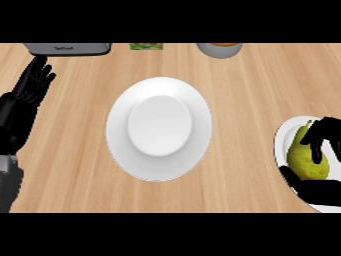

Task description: Pick the pear from the plate and place it in the plate

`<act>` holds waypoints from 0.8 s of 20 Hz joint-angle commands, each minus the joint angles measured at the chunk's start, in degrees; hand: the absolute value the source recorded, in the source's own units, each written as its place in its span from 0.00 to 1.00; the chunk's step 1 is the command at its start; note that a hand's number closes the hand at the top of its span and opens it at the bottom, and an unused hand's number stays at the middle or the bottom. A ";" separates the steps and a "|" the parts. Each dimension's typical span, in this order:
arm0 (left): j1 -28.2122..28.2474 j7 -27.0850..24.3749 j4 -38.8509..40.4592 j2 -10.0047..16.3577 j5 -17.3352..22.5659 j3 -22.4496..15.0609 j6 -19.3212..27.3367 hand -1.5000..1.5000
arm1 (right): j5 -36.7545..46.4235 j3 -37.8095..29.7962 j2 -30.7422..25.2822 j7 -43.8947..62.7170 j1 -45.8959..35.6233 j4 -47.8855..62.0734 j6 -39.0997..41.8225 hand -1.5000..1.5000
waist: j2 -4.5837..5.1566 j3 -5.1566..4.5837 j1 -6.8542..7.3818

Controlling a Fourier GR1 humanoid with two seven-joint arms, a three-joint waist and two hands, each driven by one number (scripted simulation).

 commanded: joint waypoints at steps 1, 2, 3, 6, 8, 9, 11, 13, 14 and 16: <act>-2.34 0.80 1.39 1.29 0.81 1.68 -1.89 0.50 | 0.80 2.97 4.95 2.21 -2.35 -4.93 1.03 1.00 | 0.35 0.02 0.91; -1.87 1.79 -0.67 -1.94 -1.83 -1.50 1.19 0.50 | -1.62 1.21 3.63 7.42 -7.04 -7.50 5.36 1.00 | 0.32 0.00 1.08; -5.27 0.47 3.48 -2.29 -1.95 -0.98 0.94 0.50 | -0.40 2.19 4.62 9.10 -9.05 -8.27 6.05 1.00 | 0.42 -0.01 0.85; -0.11 -2.83 2.18 -1.91 -0.40 -0.03 -2.08 0.50 | 5.22 9.09 12.37 13.69 -16.93 -2.72 5.78 1.00 | 0.50 -0.04 2.00; -3.76 1.01 1.90 -0.10 0.71 1.74 -2.77 0.50 | 6.16 10.78 16.14 18.38 -22.33 -1.33 8.13 1.00 | 0.47 -0.03 1.86; -4.78 1.74 2.29 -2.25 -2.24 -0.91 -0.64 0.50 | 4.84 10.18 17.86 15.22 -22.36 1.64 8.22 1.00 | 0.49 0.01 1.54; -3.41 0.44 1.50 -2.66 -2.21 -0.68 -0.67 0.50 | 8.88 14.72 23.73 18.32 -26.53 5.30 7.14 1.00 | 0.47 0.00 1.90; -0.64 -1.68 1.07 -1.71 -1.29 0.26 -2.86 0.50 | 7.02 12.82 27.37 21.99 -32.16 8.44 9.33 1.00 | 0.42 -0.02 2.00; -4.01 0.91 0.62 -2.30 -2.76 0.02 -0.19 0.50 | 8.00 14.08 30.14 23.14 -34.97 11.79 8.98 1.00 | 0.46 -0.01 2.11; -3.07 -1.54 2.98 -3.29 -3.08 0.15 -0.67 0.50 | 10.94 16.06 34.13 20.72 -33.78 15.90 6.70 1.00 | 0.48 0.01 1.60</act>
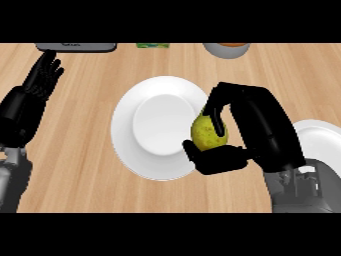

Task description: Pick the pear from the plate and place it in the plate

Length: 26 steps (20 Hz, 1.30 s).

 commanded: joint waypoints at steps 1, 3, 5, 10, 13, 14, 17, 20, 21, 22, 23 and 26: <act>1.70 -0.48 -2.00 -0.32 -0.91 -0.56 -0.44 0.50 | 1.90 0.80 8.72 -0.96 -6.51 13.59 -1.52 1.00 | 0.09 0.03 0.41; -3.22 1.33 2.07 0.65 0.26 1.37 -1.44 0.50 | 4.23 0.99 12.48 -0.08 -10.20 17.11 -1.30 1.00 | 0.08 0.03 -0.21; 1.74 -2.92 1.01 -1.63 -0.70 0.55 -0.51 0.50 | 5.27 -1.25 14.61 -0.65 -13.43 24.21 -2.11 1.00 | 0.10 0.02 0.11; 0.99 -1.70 0.55 -1.19 -0.02 0.67 -2.21 0.50 | 9.07 0.65 18.28 -6.76 -16.86 41.67 -9.55 1.00 | 0.28 0.03 0.52; -0.21 -0.79 0.02 -0.36 -1.30 1.37 -1.76 0.50 | 6.32 4.28 18.39 -8.13 -19.07 47.03 -11.52 1.00 | 0.20 0.04 0.58; 1.46 0.29 -2.56 -1.90 -1.23 -0.06 -1.09 0.50 | 6.17 5.49 18.42 -8.96 -19.34 50.96 -13.63 1.00 | 0.27 0.05 1.20; 0.99 -0.59 -1.08 -2.40 -2.22 -0.24 -0.72 0.50 | -1.76 5.37 18.46 -6.59 -19.88 52.96 -19.95 1.00 | 0.31 0.06 1.53; 0.05 -0.40 -0.35 -1.78 -0.53 0.81 -2.51 0.50 | -6.82 6.50 18.48 -11.81 -22.58 62.28 -23.46 0.00 | 0.62 0.06 2.30; -1.52 1.45 -1.15 -0.58 -0.03 1.26 -3.33 0.50 | -10.90 7.83 18.48 -10.63 -24.20 60.19 -22.29 0.00 | 0.51 0.07 2.28; -1.02 -0.28 0.83 -0.48 0.35 2.41 -3.74 0.50 | -12.27 8.27 18.49 -12.78 -22.06 59.06 -23.40 0.00 | 0.42 0.06 1.54; 0.27 0.65 -1.98 -2.80 -1.24 -0.82 -2.38 0.50 | -14.37 10.93 18.49 -15.16 -20.46 60.21 -27.18 0.00 | 0.65 0.08 2.87; -3.37 -0.18 2.37 -3.12 -2.52 -0.75 -1.76 0.50 | -19.90 7.73 18.50 -22.64 -22.11 62.31 -28.75 0.00 | 0.95 0.10 2.53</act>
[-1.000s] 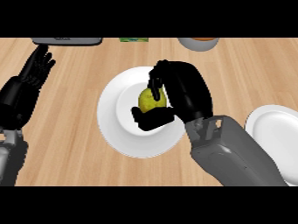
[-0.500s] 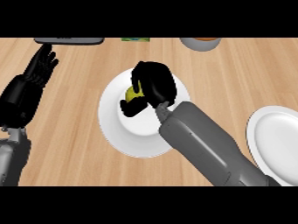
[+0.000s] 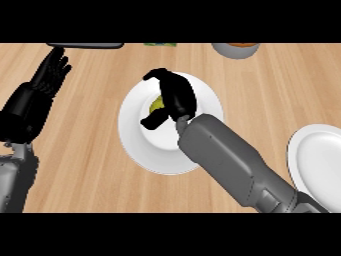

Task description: Pick the pear from the plate and place it in the plate

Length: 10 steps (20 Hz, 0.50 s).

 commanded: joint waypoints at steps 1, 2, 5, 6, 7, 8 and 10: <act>-0.75 -0.83 1.53 0.66 0.31 0.91 -1.16 0.50 | -8.14 0.91 0.07 -5.04 -2.78 1.97 -4.52 0.00 | -0.01 0.00 0.21; 0.27 0.79 -1.02 0.14 0.25 -0.08 -0.73 0.50 | -8.76 -0.54 0.07 -5.96 -3.66 2.68 -8.07 0.00 | 0.18 0.03 1.61; 1.37 1.35 -2.56 -1.17 -0.39 -0.97 0.30 0.50 | -11.39 -1.06 0.08 -9.48 -2.91 1.99 -14.24 0.00 | -0.09 0.02 1.08; 1.35 0.61 -2.97 -1.62 -1.62 -1.34 1.33 0.50 | -13.48 -4.45 0.08 -11.60 -4.34 2.85 -11.97 0.00 | -0.13 0.03 0.25; 2.77 -0.32 -2.69 -0.40 0.00 -0.01 -0.63 0.50 | -15.20 -4.69 0.08 -14.64 -1.69 1.77 -12.65 0.00 | -0.20 0.02 -0.16; -1.35 0.93 0.29 0.15 -0.20 1.11 0.04 0.50 | -17.59 -8.33 0.08 -15.21 -4.57 2.43 -10.31 0.00 | 0.02 0.03 -0.63; 2.28 -1.26 -0.17 -1.14 -1.16 0.30 0.45 0.50 | -20.25 -5.88 0.08 -16.43 -0.81 -0.25 -13.71 0.00 | -0.34 0.00 -0.98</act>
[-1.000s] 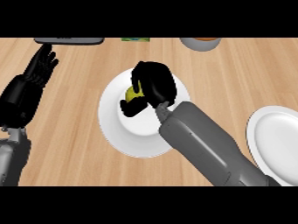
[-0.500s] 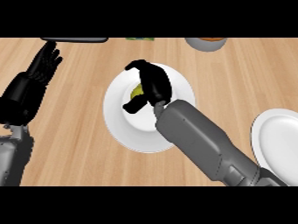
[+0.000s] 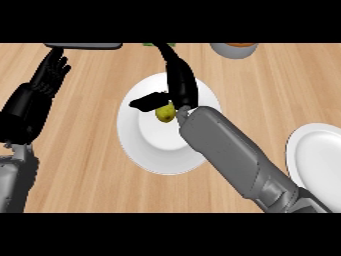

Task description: Pick the pear from the plate and place it in the plate

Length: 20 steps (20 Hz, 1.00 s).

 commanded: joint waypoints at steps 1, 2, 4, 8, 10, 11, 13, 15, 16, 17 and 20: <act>2.92 -0.62 -1.56 0.11 -0.06 0.60 -0.28 0.50 | -5.49 -4.11 0.01 -5.85 1.03 0.15 -1.94 0.00 | -0.29 -0.01 -0.89; 0.66 -0.32 0.18 0.91 0.25 1.55 -0.79 0.50 | -6.44 -3.13 0.01 -2.65 -0.53 -1.18 -3.36 0.00 | -0.37 -0.03 -1.22; 1.89 -0.28 0.72 2.06 1.76 3.26 -2.22 0.50 | -5.15 -7.53 -1.40 -7.30 5.23 -2.74 -0.50 0.00 | -0.56 -0.02 -2.47; 2.11 0.85 -0.10 0.47 -0.33 1.75 -0.76 0.50 | -6.39 -10.30 -6.56 -7.13 9.81 -9.85 4.46 0.00 | -0.72 -0.02 -3.06; 3.82 -0.02 -2.27 0.74 0.10 2.78 -0.84 0.50 | -7.11 -11.15 -8.47 -7.26 14.35 -15.57 5.12 0.00 | -0.84 -0.02 -3.12; 5.07 -0.29 -2.40 -1.33 -1.51 0.74 0.67 0.50 | -9.30 -13.43 -11.83 -9.86 15.68 -16.56 8.34 0.00 | -0.82 0.00 -3.29; 5.36 0.10 -4.16 -0.55 -1.19 1.62 0.37 0.50 | -10.36 -14.45 -14.88 -13.74 20.97 -18.41 12.34 0.00 | -0.81 0.00 -3.18; -1.73 4.27 -1.02 0.72 0.42 3.45 -0.20 0.50 | -9.52 -14.28 -15.39 -10.62 22.21 -22.41 13.49 0.00 | -0.75 -0.02 -3.33; 3.15 -0.02 -1.88 0.48 0.06 3.32 -0.81 0.50 | -13.24 -18.06 -21.50 -13.98 23.02 -21.47 19.91 0.00 | -0.73 -0.01 -3.34; 2.85 0.03 -1.25 -0.45 -0.90 2.42 -0.50 0.50 | -11.73 -17.87 -19.46 -15.84 25.01 -21.62 19.07 0.00 | -0.66 -0.02 -3.01; 1.18 3.30 -3.21 -0.53 -0.93 2.56 -0.29 0.50 | -11.67 -20.78 -20.97 -16.22 26.64 -21.80 22.42 0.00 | -0.65 -0.03 -2.81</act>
